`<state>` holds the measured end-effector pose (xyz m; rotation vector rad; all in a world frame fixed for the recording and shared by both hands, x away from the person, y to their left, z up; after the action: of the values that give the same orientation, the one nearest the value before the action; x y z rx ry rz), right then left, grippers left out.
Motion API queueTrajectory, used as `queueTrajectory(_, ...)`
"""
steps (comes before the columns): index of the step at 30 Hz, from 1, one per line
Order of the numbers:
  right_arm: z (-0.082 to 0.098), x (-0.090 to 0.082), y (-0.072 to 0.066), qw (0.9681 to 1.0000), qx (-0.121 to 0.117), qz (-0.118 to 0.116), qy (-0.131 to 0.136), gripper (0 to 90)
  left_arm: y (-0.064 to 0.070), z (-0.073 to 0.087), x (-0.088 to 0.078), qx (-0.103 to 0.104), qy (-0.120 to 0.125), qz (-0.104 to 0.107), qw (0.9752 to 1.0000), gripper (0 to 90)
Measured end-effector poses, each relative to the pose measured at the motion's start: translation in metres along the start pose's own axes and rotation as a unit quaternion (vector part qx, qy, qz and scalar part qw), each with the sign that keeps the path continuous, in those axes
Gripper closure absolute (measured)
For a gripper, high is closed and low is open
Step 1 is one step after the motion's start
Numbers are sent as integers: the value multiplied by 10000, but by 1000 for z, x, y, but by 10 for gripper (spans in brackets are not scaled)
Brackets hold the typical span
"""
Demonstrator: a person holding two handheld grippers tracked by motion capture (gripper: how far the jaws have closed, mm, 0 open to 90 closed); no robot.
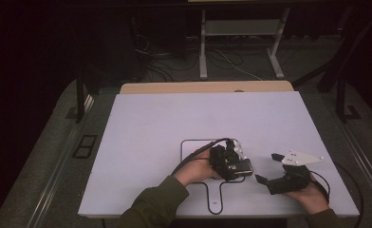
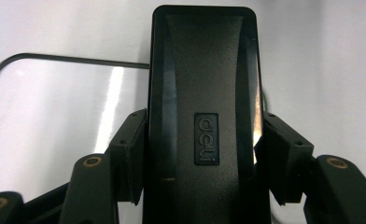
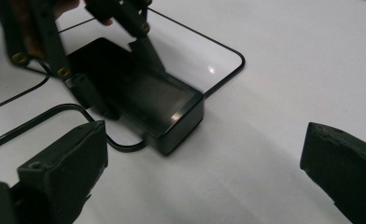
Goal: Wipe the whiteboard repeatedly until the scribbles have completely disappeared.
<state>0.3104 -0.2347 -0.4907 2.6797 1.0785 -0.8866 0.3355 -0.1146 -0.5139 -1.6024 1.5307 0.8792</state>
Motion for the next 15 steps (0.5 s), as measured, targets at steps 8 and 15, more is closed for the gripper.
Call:
queueTrajectory(8, 0, 1, -2, 10000, 9, -12, -25, 0, -24, -4, 4, -289, 59, -159, 9994, 394)
queueTrajectory(15, -1, 0, -1, 10000, 3, 2, 27, 0, 0, -10, 5, -89, 107, 81, 9999, 395)
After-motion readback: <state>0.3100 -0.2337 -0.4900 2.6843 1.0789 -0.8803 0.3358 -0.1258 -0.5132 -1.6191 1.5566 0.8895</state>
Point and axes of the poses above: each handheld gripper's, and its own axes: x roughly forward along the jaws, z roughly out of its underside, y roughly to its right, the point moved 10 cm from there along x, roughly forward along the jaws, and after that the axes turned 4 degrees about x, right-handed, at the moved point
